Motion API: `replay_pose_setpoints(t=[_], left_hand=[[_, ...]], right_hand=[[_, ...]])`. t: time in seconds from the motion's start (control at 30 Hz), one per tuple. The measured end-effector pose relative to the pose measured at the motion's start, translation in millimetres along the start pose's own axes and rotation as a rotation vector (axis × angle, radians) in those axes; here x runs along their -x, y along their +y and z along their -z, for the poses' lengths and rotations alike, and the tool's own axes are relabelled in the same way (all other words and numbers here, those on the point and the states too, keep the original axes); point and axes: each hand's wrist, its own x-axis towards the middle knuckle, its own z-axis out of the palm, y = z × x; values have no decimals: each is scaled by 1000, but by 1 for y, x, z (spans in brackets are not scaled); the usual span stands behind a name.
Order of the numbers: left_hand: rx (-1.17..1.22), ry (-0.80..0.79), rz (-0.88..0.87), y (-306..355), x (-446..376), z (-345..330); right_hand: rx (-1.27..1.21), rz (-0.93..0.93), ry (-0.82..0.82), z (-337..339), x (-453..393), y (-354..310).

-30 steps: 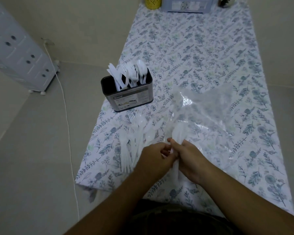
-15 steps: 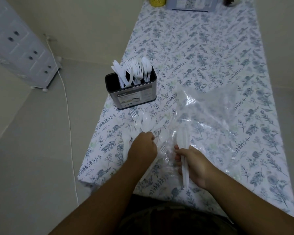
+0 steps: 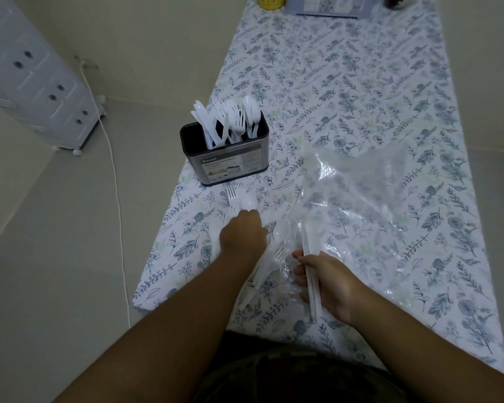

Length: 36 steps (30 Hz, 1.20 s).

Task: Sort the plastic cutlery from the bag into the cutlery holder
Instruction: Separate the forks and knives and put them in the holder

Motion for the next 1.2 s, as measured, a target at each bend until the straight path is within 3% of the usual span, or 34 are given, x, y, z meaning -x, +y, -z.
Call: replay_pose_setpoints(t=[0.1, 0.3, 0.4, 0.47, 0.53, 0.63, 0.73, 0.9, 1.03, 1.2], left_hand=[[52, 11, 22, 0, 0, 0], [625, 110, 30, 13, 41, 14], [805, -46, 38, 21, 60, 15], [855, -116, 37, 19, 66, 14], [767, -69, 65, 10, 64, 14], [432, 9, 109, -11, 57, 10], [257, -34, 129, -24, 51, 1], [305, -69, -64, -15, 51, -8], [375, 1, 32, -18, 51, -10], [272, -60, 50, -13, 52, -14]], right_hand=[[-28, 39, 7, -1, -1, -1], [-162, 131, -92, -9, -3, -7], [-155, 209, -232, -15, 3, -7], [-118, 215, -233, -16, 3, -4], [-99, 160, -147, -13, 0, -1], [-103, 68, -89, -7, -5, 2], [-101, 42, -60, -3, -7, 6], [-65, 56, -61, -3, -6, 7], [-79, 72, -26, -2, -8, 7], [-100, 59, -26, -3, -8, 7]])
